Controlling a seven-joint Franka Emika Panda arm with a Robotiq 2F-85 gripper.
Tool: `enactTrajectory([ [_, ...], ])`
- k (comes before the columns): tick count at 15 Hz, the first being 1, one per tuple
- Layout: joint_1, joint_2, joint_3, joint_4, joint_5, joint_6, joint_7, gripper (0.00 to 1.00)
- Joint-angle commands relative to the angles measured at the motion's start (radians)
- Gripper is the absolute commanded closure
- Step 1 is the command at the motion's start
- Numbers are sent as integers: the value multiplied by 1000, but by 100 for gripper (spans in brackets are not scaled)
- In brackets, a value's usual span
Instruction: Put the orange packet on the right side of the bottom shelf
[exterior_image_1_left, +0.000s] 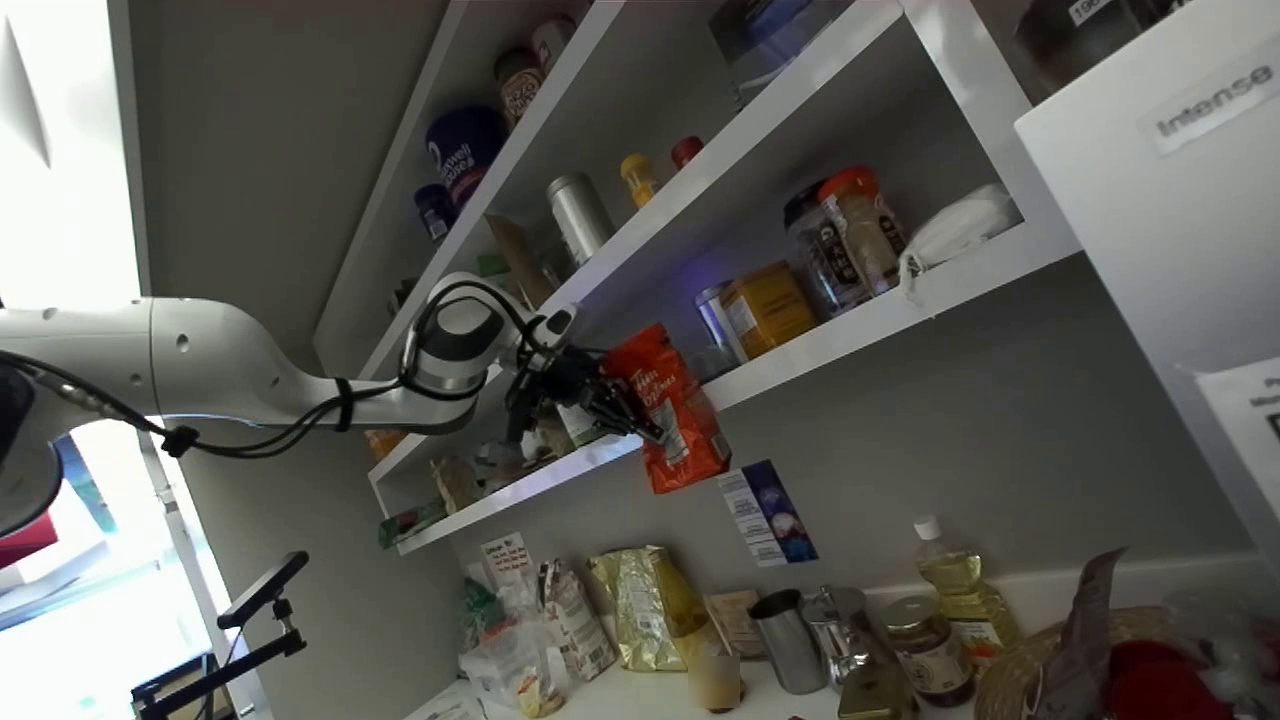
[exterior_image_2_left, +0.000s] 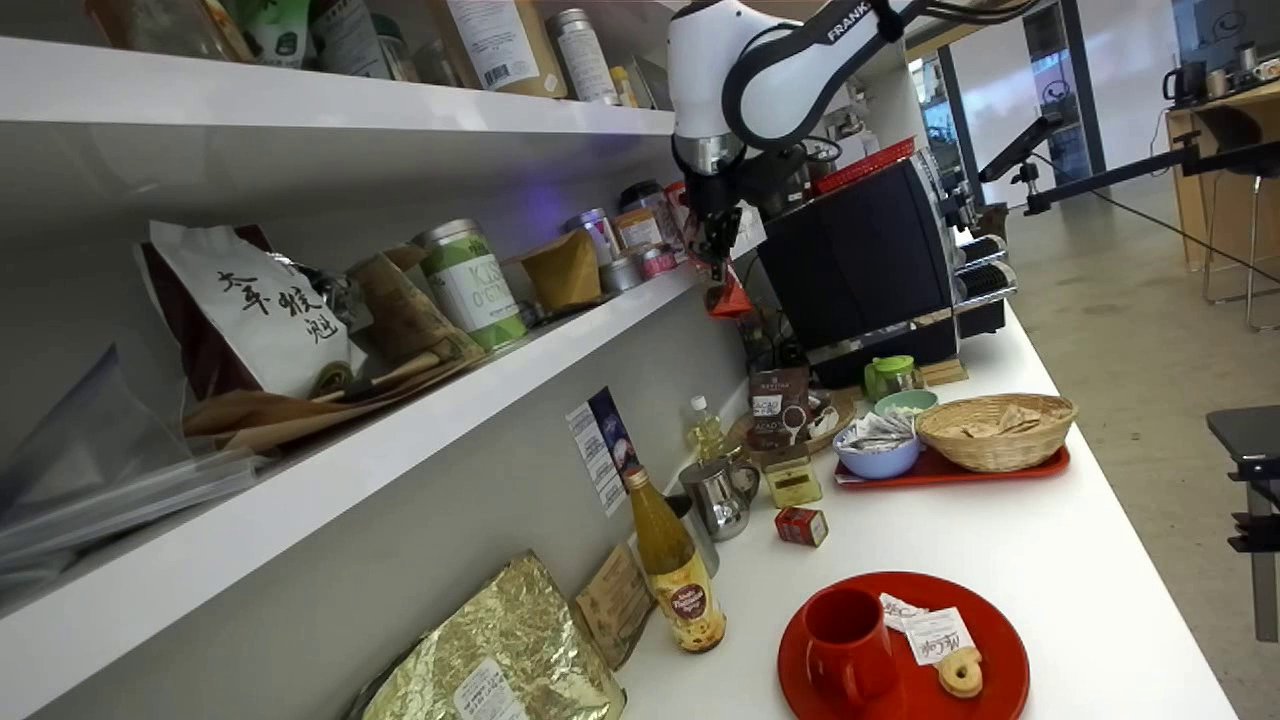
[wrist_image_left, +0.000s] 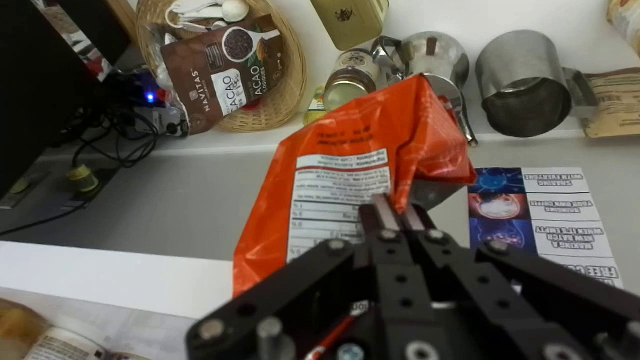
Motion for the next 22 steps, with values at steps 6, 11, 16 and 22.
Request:
enactTrajectory([
  [6, -45, -23, -93, 140, 34, -205, -13, 99],
  [11, -60, -27, -98, 177, 32, -124, -10, 99],
  [16, -47, 21, -81, 222, 27, 9, 24, 99],
  [22, -63, 107, -68, 273, 67, 77, 47, 99],
])
